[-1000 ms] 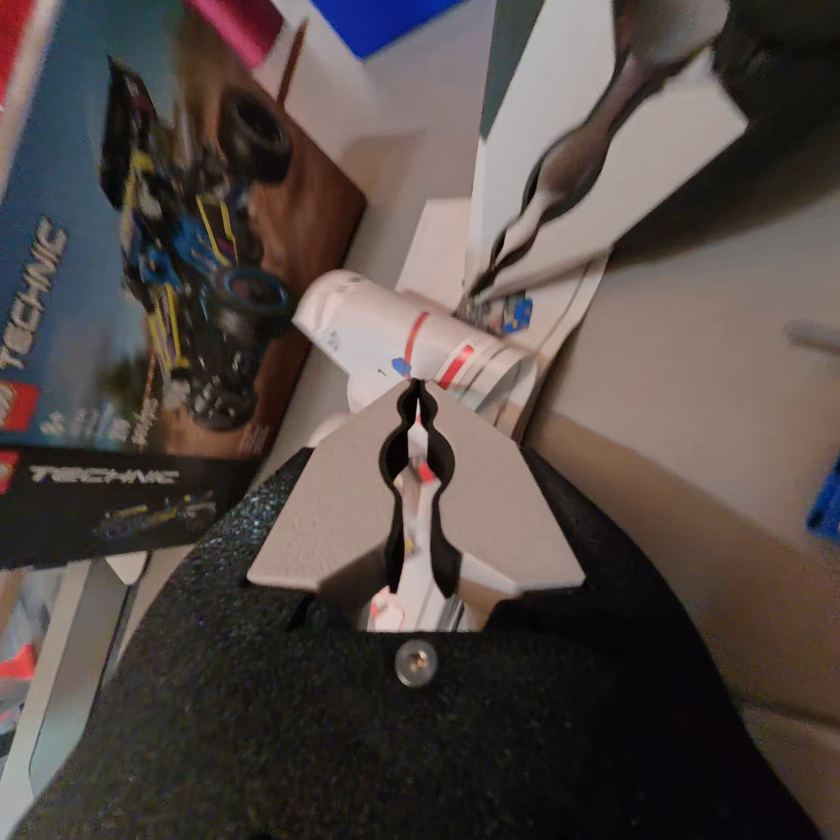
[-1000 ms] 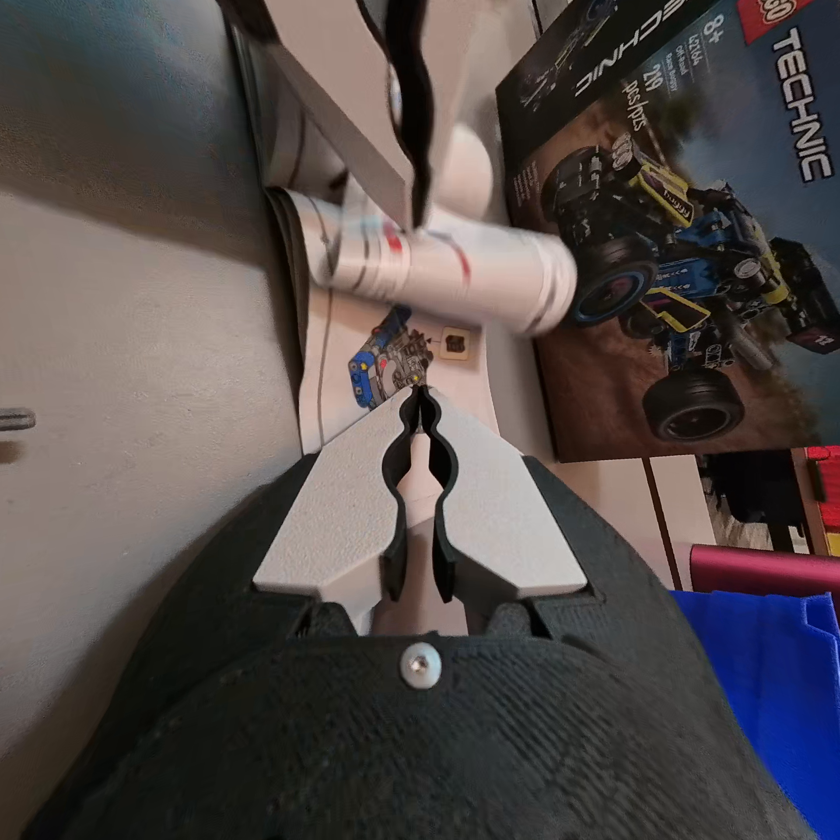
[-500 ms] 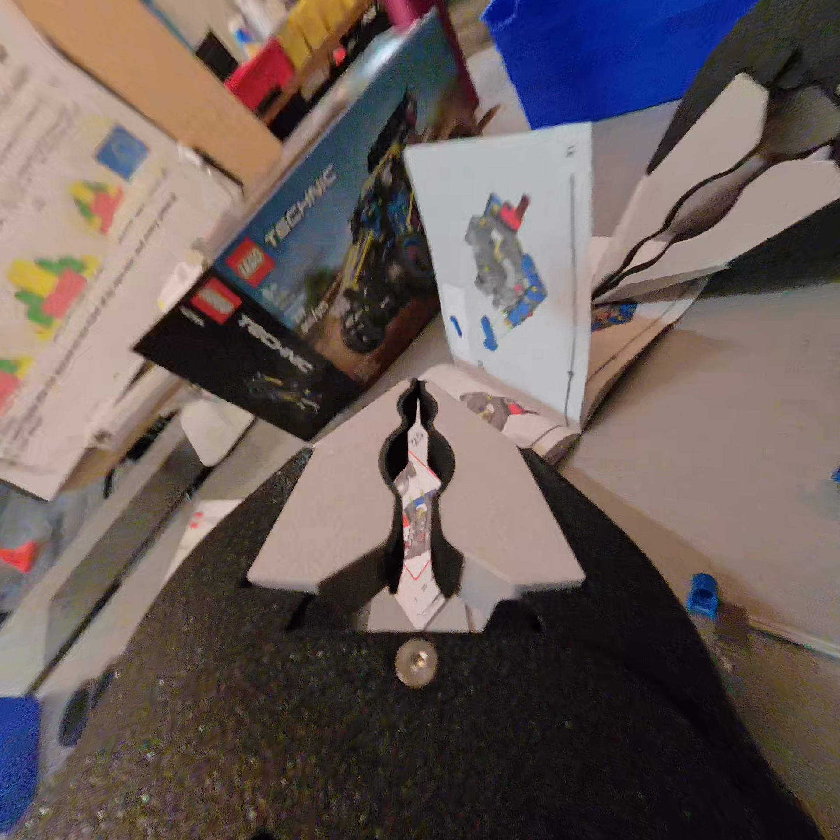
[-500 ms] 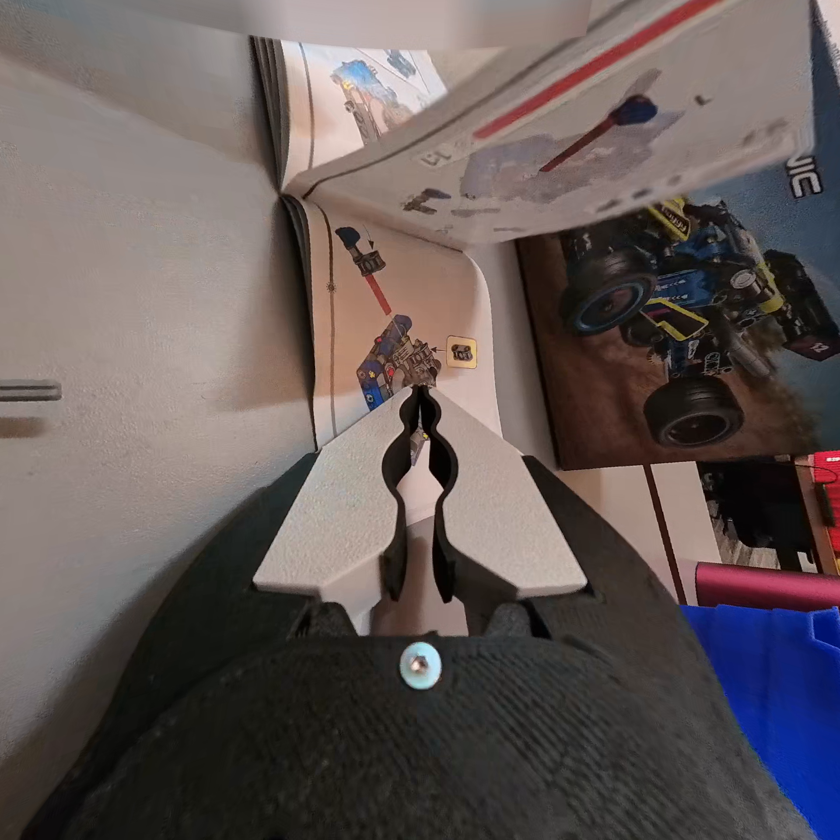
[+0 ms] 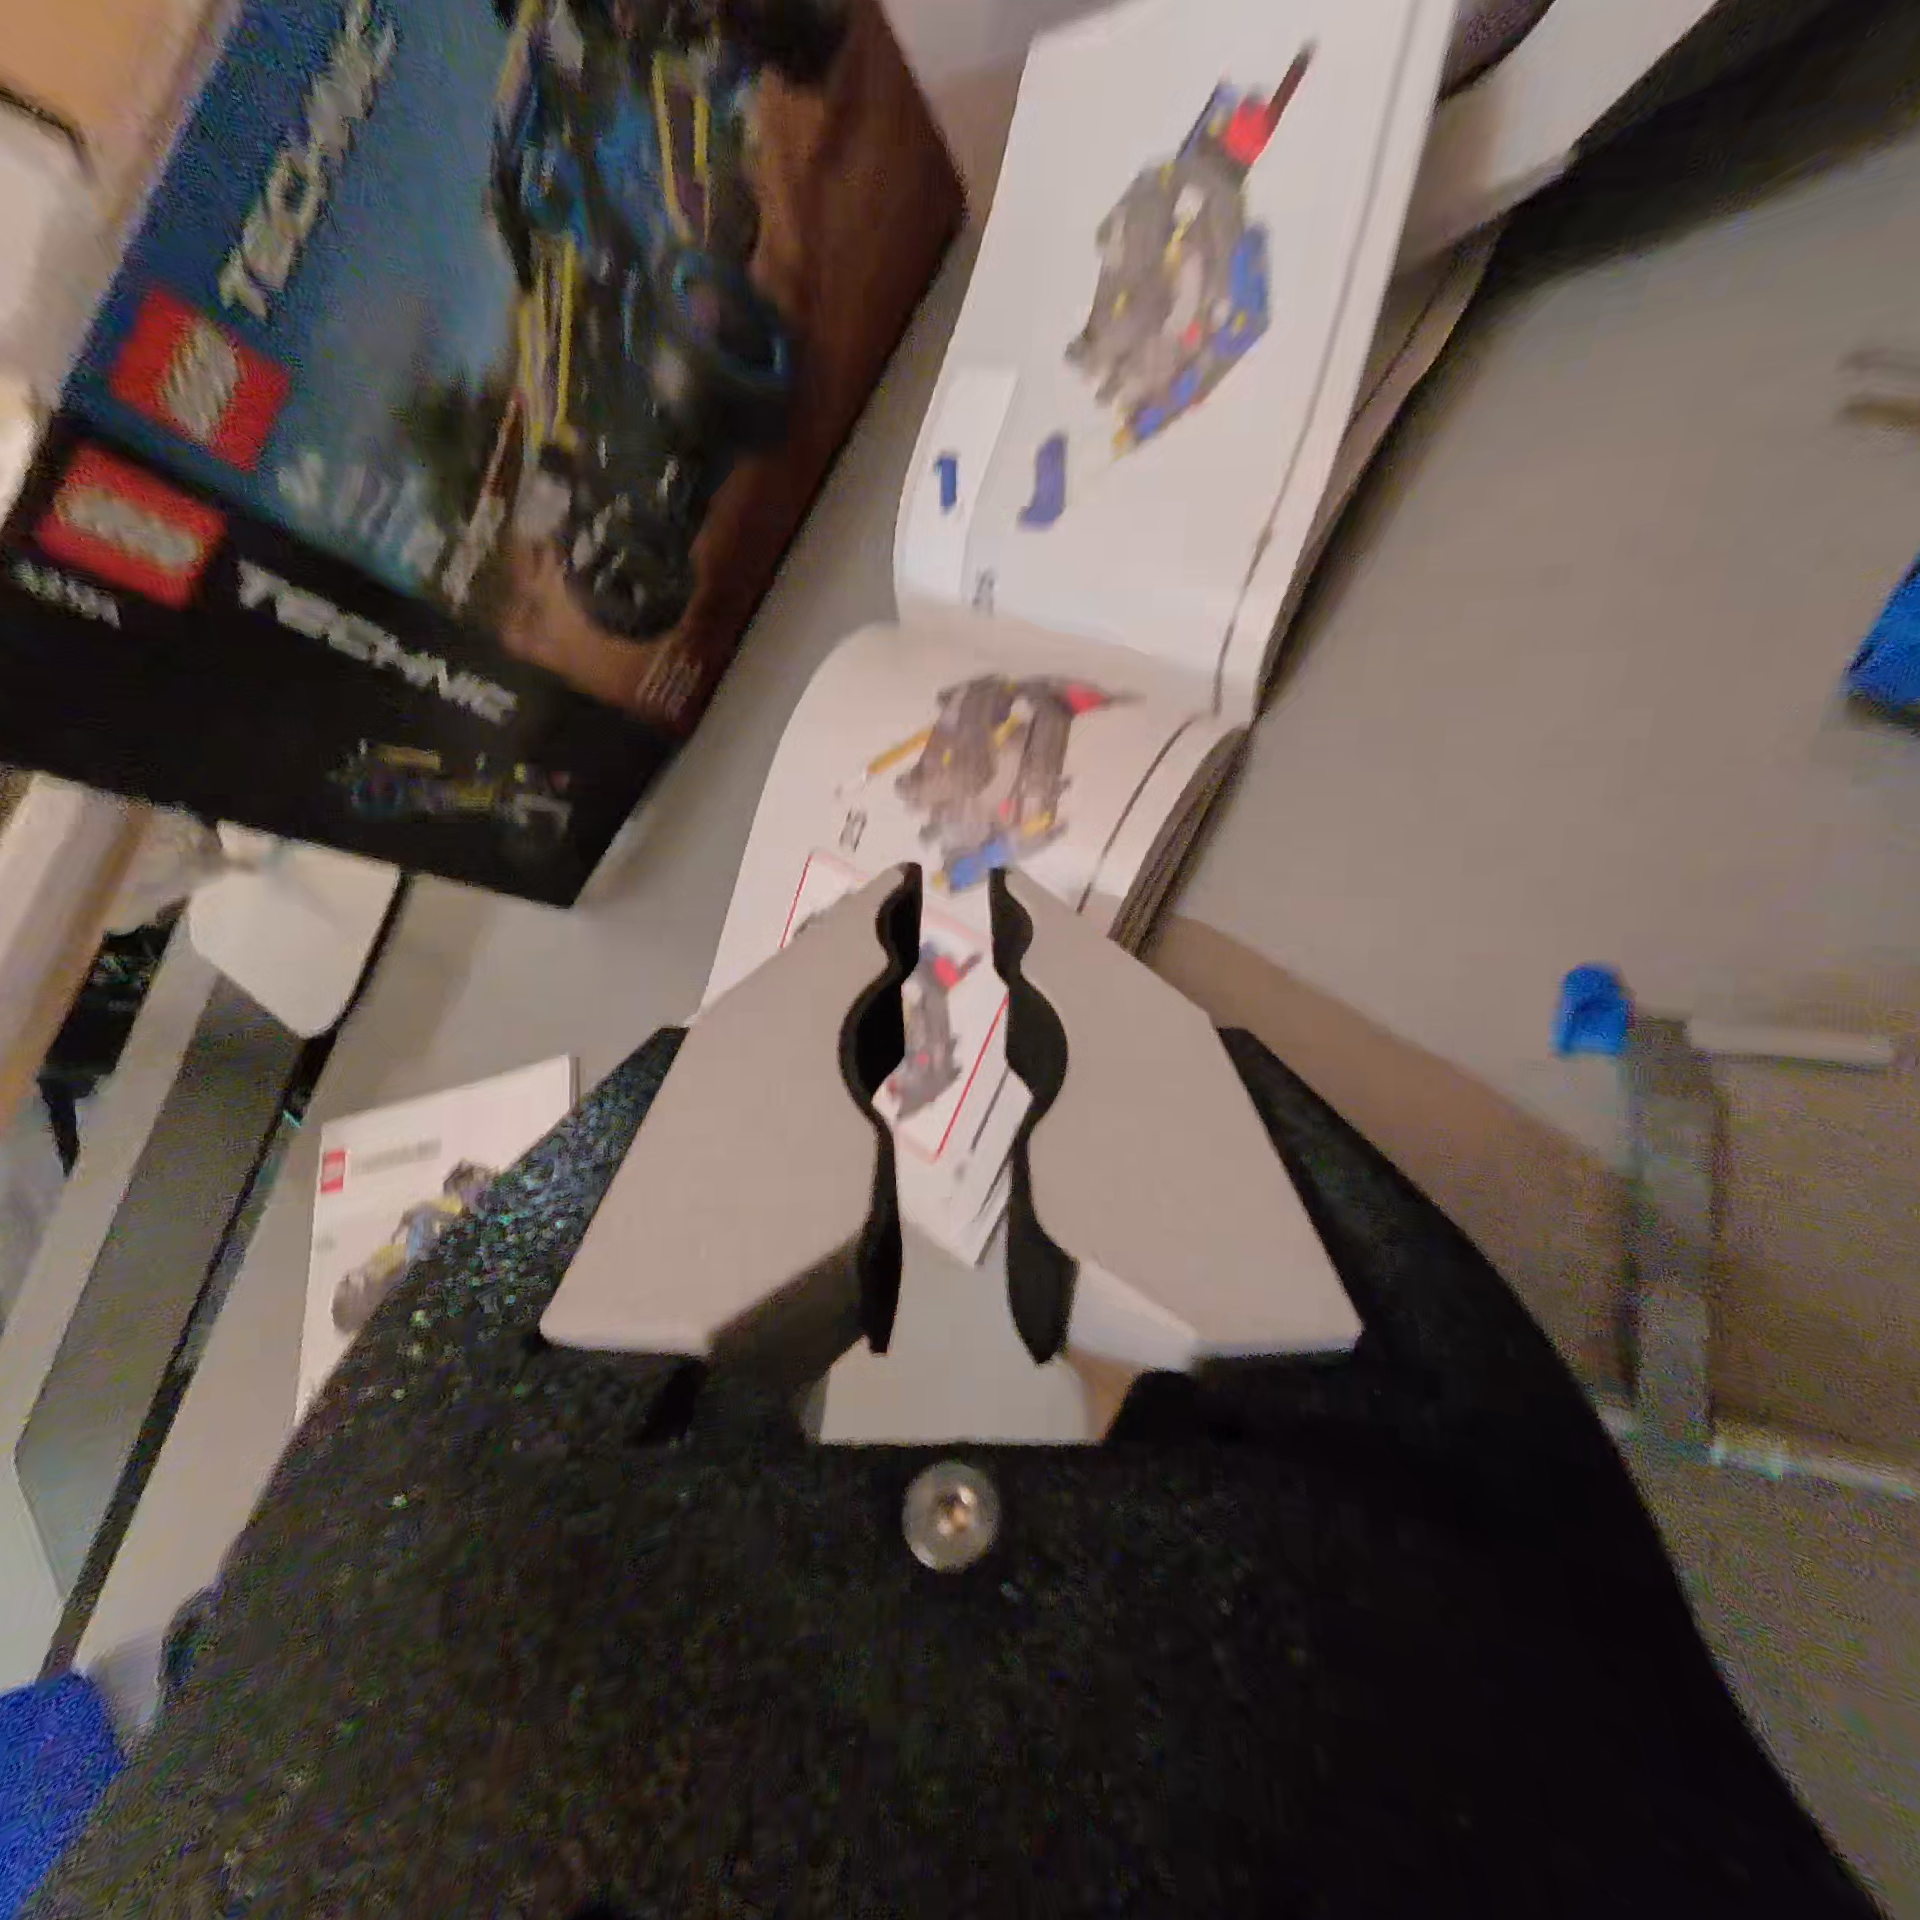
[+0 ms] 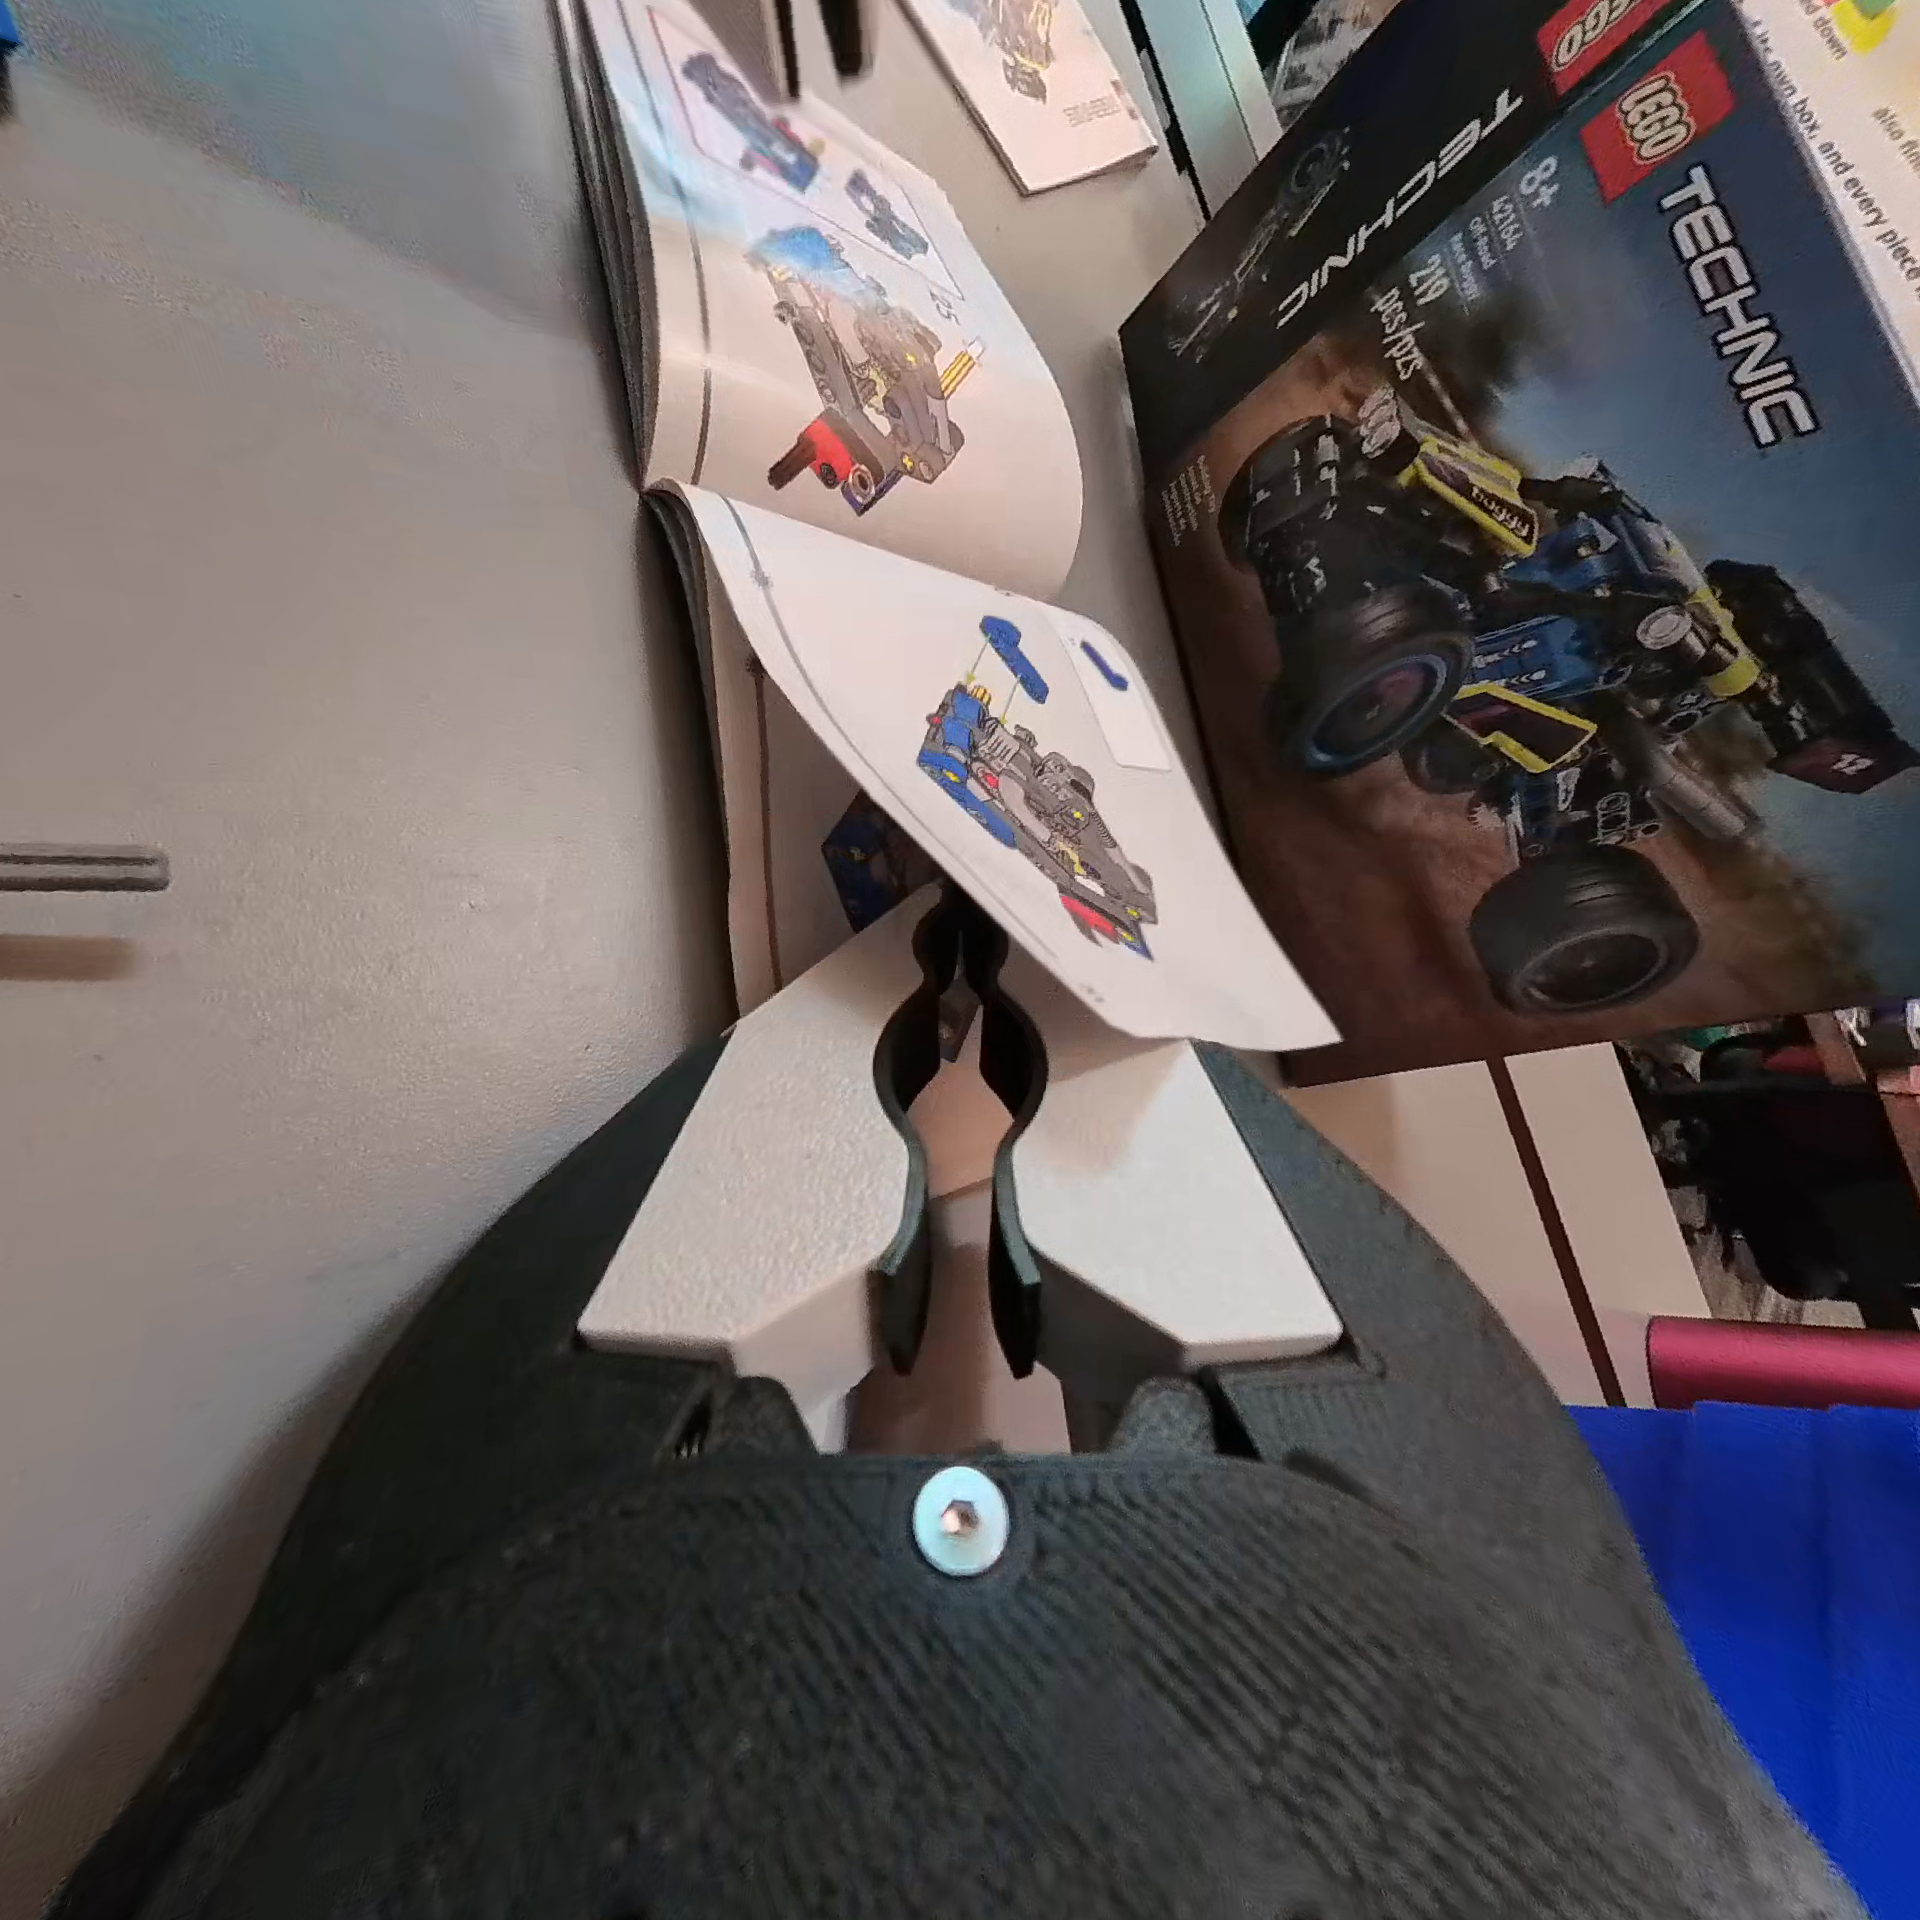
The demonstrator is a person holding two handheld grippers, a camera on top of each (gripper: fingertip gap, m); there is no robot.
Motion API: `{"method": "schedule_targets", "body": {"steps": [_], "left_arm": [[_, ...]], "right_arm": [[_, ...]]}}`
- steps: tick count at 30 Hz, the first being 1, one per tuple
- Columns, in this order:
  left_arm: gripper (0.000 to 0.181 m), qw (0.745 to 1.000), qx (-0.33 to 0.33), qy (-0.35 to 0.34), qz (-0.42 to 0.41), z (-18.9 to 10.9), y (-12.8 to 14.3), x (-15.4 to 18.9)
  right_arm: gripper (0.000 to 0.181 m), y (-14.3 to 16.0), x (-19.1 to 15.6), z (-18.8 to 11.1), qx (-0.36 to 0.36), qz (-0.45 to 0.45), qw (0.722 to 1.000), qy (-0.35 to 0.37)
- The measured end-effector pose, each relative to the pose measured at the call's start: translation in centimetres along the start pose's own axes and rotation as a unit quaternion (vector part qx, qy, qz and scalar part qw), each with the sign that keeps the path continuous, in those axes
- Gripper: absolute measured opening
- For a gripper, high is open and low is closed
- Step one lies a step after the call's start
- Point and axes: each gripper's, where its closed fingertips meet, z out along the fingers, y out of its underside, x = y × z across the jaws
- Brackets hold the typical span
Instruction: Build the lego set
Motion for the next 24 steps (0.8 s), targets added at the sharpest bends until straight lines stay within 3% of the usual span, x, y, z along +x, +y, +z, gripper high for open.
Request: {"method": "schedule_targets", "body": {"steps": [3, 6, 9, 18, 24], "left_arm": [[0.011, 0.998, -0.062, 0.021, -0.019, -0.7, 4.5, -1.3], [0.003, 0.997, -0.062, 0.046, -0.025, -0.7, 5.5, -0.8], [0.0, 0.995, -0.052, 0.075, -0.034, 0.3, 5.3, 0.4], [0.0, 0.996, -0.041, 0.076, 0.002, 2.0, 2.9, 1.7], [0.0, 0.998, -0.016, 0.068, 0.009, 4.0, -0.9, 2.4]], "right_arm": [[0.0, 0.0, 0.0, 0.0, 0.0, 0.001, 1.0, -0.003], [0.0, 0.0, 0.0, 0.0, 0.001, 0.002, 1.0, -0.003], [0.0, 0.0, 0.0, 0.0, -0.001, 0.004, 1.0, -0.005], [0.0, 0.0, -0.1, 0.0, -0.001, -0.003, 1.0, -0.008], [0.0, 0.0, -0.2, 0.1, -0.004, -0.013, 1.0, -0.008]]}}
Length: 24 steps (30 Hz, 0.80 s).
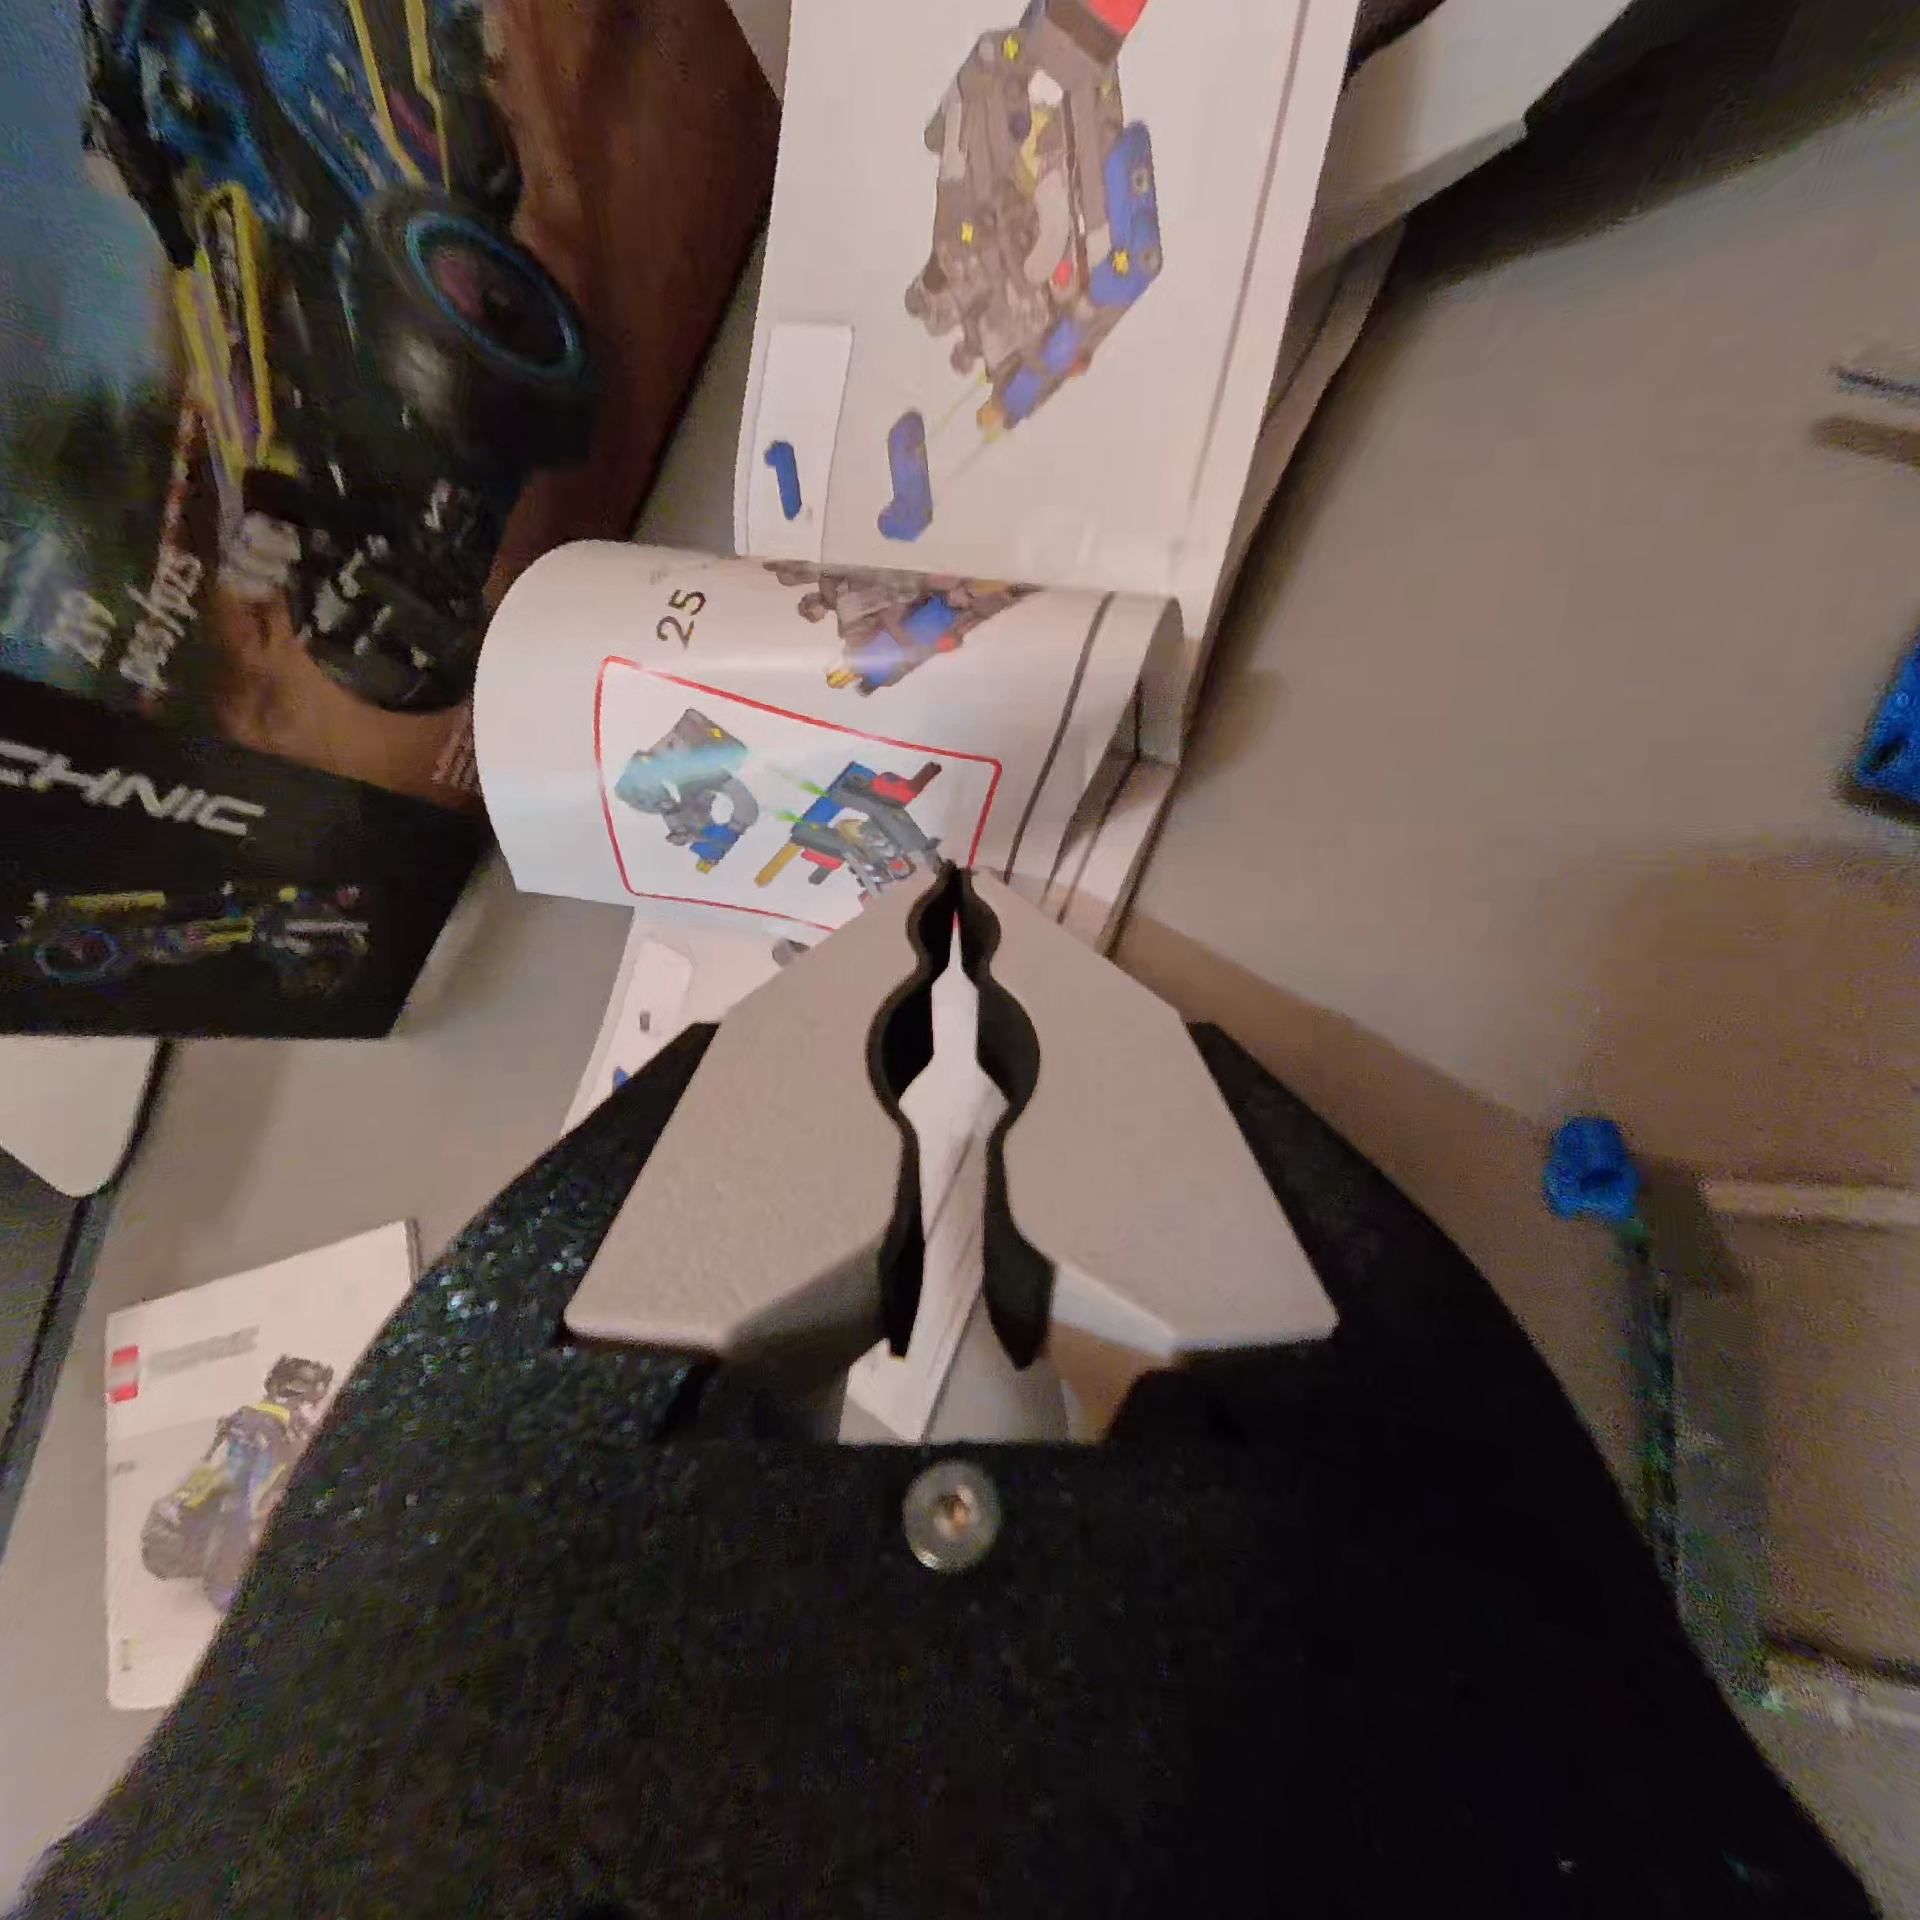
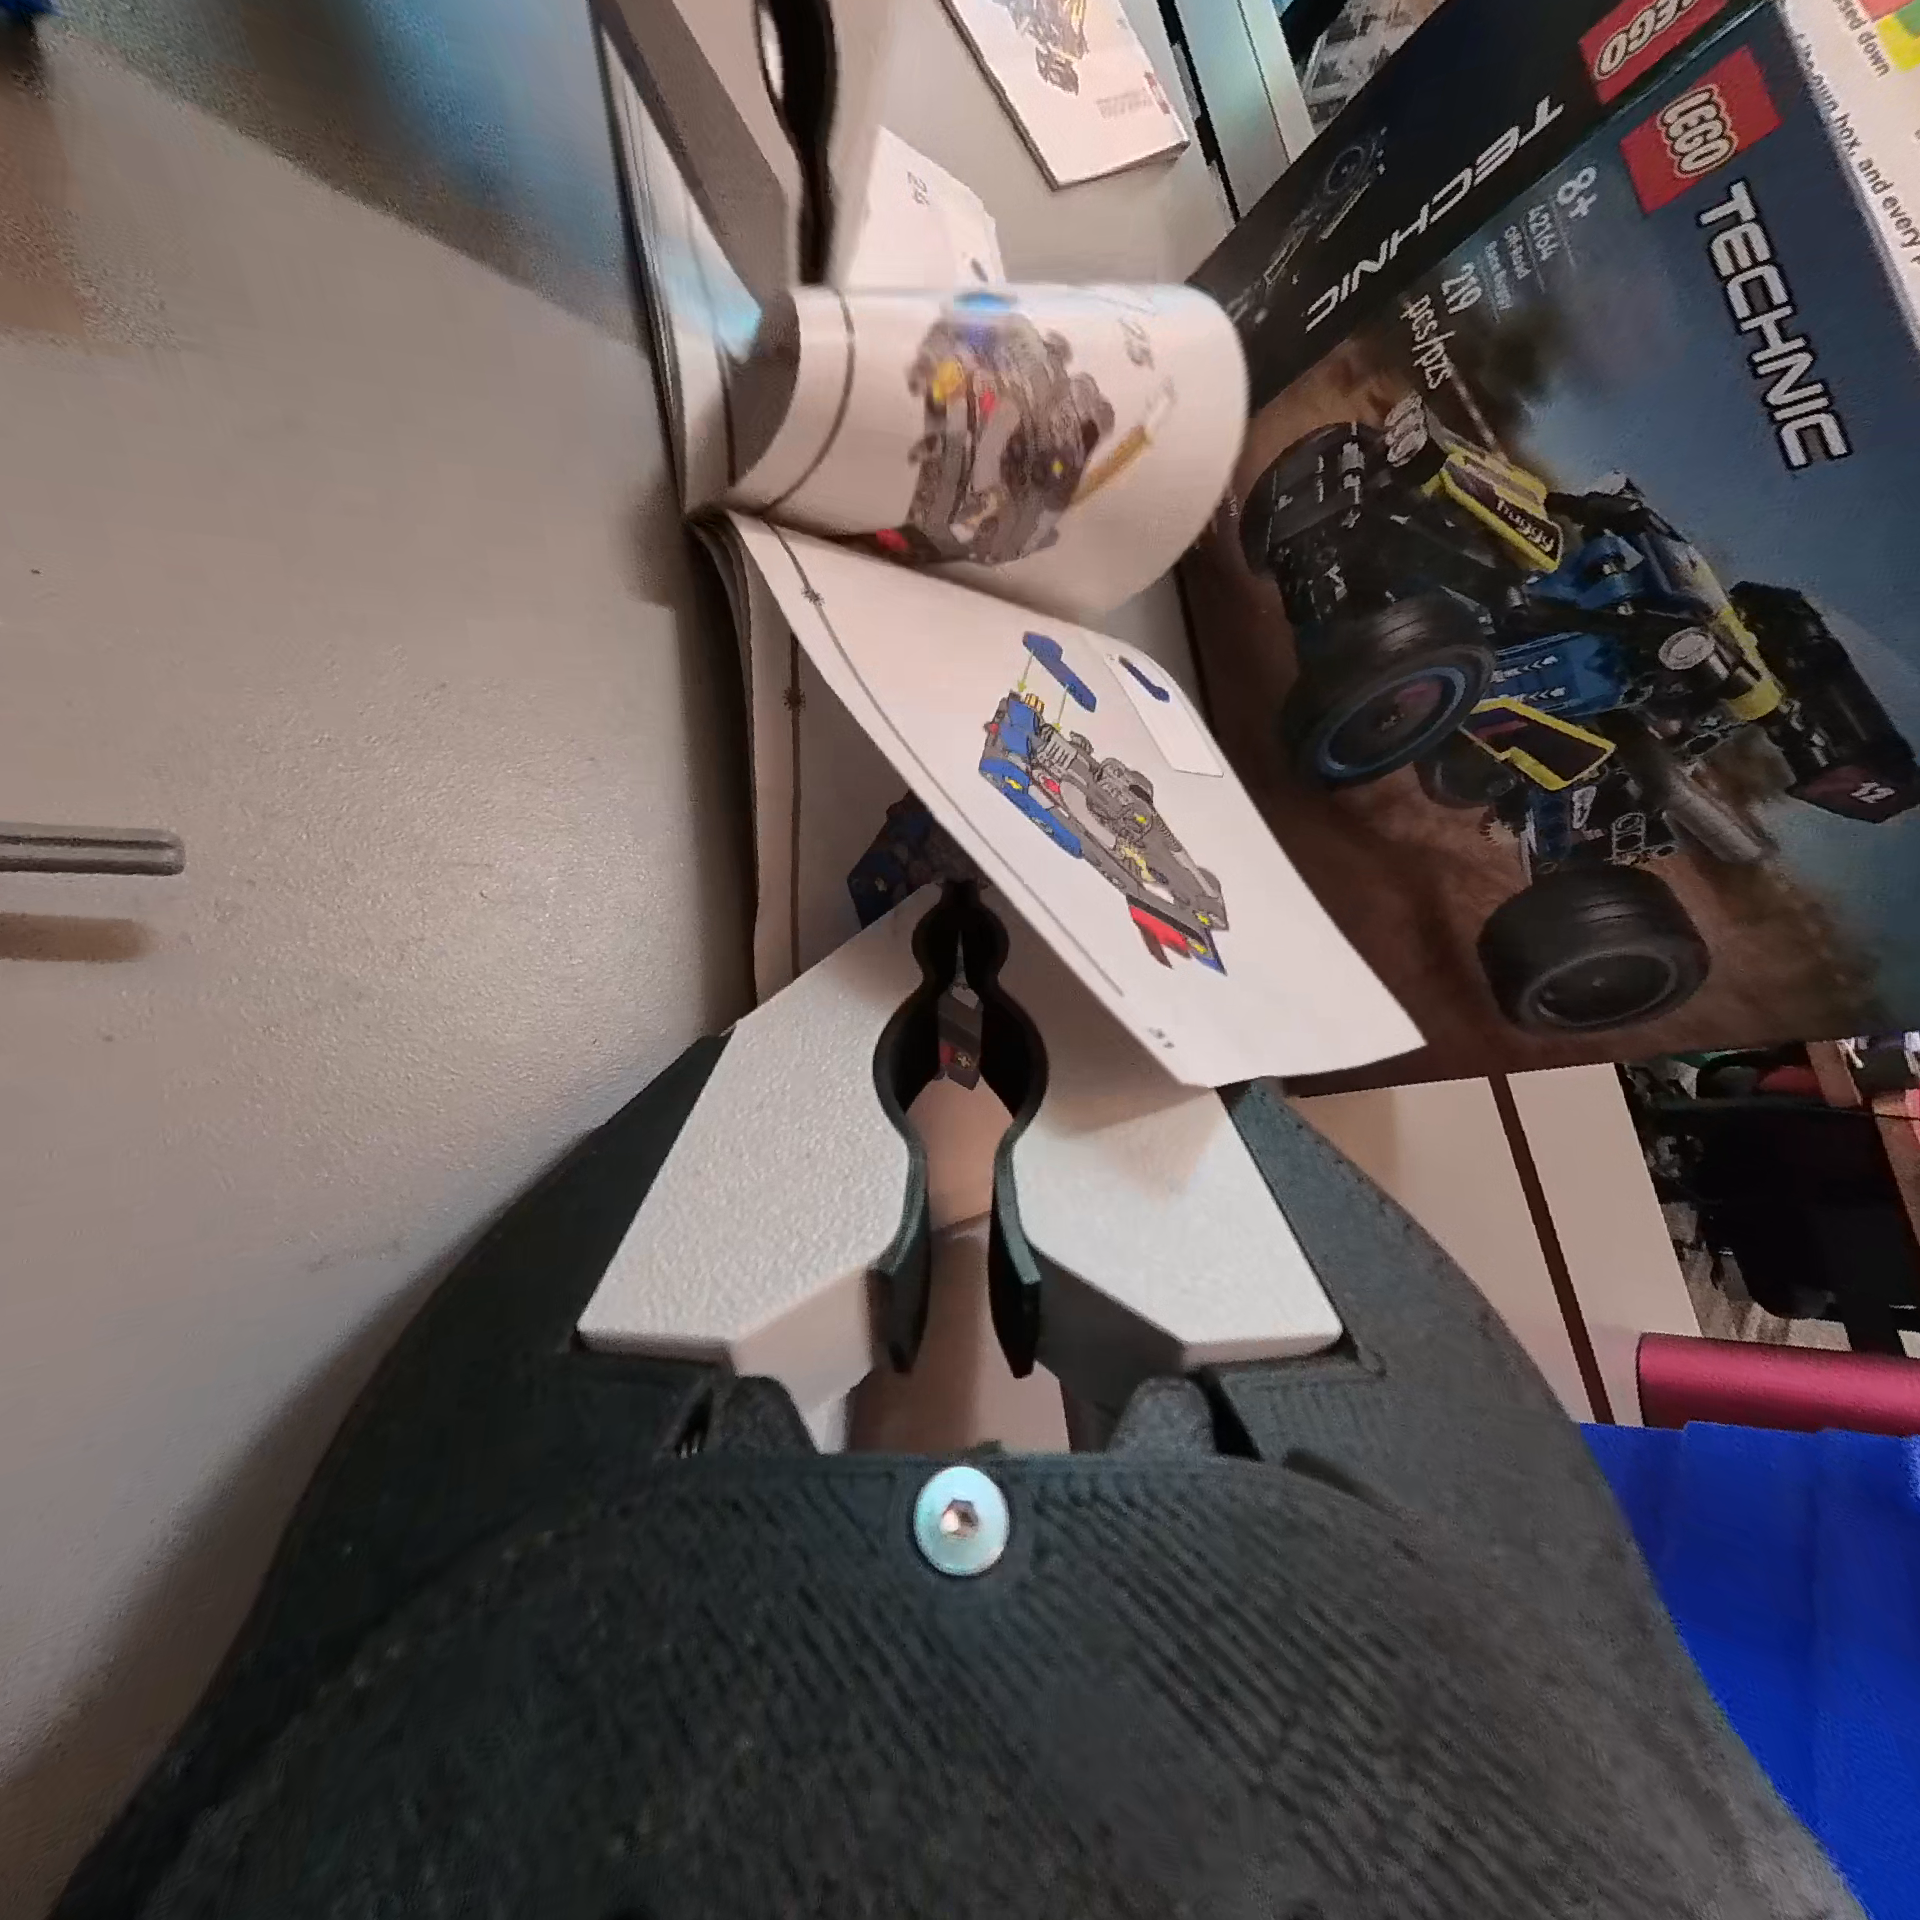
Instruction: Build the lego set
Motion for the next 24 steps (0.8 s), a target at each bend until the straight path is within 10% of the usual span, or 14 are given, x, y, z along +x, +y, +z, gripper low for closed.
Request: {"method": "schedule_targets", "body": {"steps": [6, 12, 24], "left_arm": [[0.0, 0.993, 0.053, -0.066, 0.08, 1.8, -7.6, 0.4], [0.0, 0.968, 0.181, -0.101, 0.144, -2.6, -12.6, 3.2], [0.0, 0.996, 0.017, -0.053, -0.072, -4.1, 4.4, -2.5]], "right_arm": [[0.0, 0.0, 0.0, 0.0, 0.002, 0.002, 1.0, -0.001], [0.0, 0.0, 0.0, -0.1, 0.005, 0.002, 1.0, 0.001], [0.0, 0.0, 0.0, 0.0, 0.003, 0.001, 1.0, -0.001]]}}
